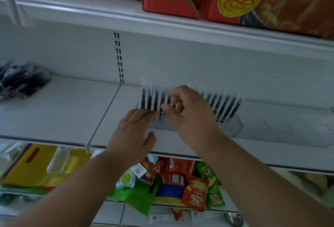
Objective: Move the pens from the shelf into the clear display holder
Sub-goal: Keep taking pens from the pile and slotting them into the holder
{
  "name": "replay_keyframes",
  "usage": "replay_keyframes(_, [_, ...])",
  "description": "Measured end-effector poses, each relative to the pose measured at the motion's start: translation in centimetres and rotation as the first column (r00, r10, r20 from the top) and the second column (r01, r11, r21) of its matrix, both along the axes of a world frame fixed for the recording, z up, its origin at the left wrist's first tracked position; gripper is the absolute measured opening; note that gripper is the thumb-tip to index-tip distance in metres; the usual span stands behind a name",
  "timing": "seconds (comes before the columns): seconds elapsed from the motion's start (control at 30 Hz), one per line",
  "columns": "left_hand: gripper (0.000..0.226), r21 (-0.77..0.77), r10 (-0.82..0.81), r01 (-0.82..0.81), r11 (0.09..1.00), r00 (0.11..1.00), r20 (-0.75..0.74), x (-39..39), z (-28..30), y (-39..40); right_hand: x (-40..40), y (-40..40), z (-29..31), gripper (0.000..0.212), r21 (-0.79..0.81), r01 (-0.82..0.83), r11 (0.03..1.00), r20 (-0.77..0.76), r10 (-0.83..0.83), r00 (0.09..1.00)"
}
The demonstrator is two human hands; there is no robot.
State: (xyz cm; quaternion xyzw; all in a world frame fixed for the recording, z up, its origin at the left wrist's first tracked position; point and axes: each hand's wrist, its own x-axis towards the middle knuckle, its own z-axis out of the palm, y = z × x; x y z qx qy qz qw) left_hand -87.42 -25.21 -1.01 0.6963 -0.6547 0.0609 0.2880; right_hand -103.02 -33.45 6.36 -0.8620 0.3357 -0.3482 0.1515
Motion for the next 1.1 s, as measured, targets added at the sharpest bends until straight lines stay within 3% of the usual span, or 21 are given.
replay_keyframes(0.13, [0.052, -0.059, 0.095, -0.096, 0.994, 0.995, -0.030, -0.1, 0.6, 2.0, 0.4, 1.0, 1.1, 0.029, -0.107, -0.106, 0.989, -0.020, 0.105, 0.994])
replay_keyframes(0.27, [0.042, 0.032, 0.174, -0.176, 0.984, 0.983, 0.055, 0.8, 0.9, 5.6, 2.3, 2.7, 1.6, 0.034, -0.142, -0.181, 0.973, -0.040, 0.177, 0.983])
replay_keyframes(0.63, [0.046, 0.131, 0.520, -0.527, 0.839, 0.850, 0.085, 11.2, 1.2, 17.6, 14.8, 11.1, 3.0, 0.039, -0.020, -0.373, 0.928, -0.172, 0.364, 0.915])
replay_keyframes(0.9, [0.045, 0.155, 0.522, -0.532, 0.832, 0.846, 0.105, 24.4, 1.7, 26.1, 28.1, 19.3, 2.4, 0.033, -0.042, -0.319, 0.947, -0.133, 0.311, 0.941])
replay_keyframes(1.1, [0.035, 0.160, 0.497, -0.501, 0.850, 0.865, 0.068, 30.9, 2.7, 26.9, 33.8, 20.1, 3.5, 0.033, -0.009, -0.254, 0.967, -0.177, 0.248, 0.952])
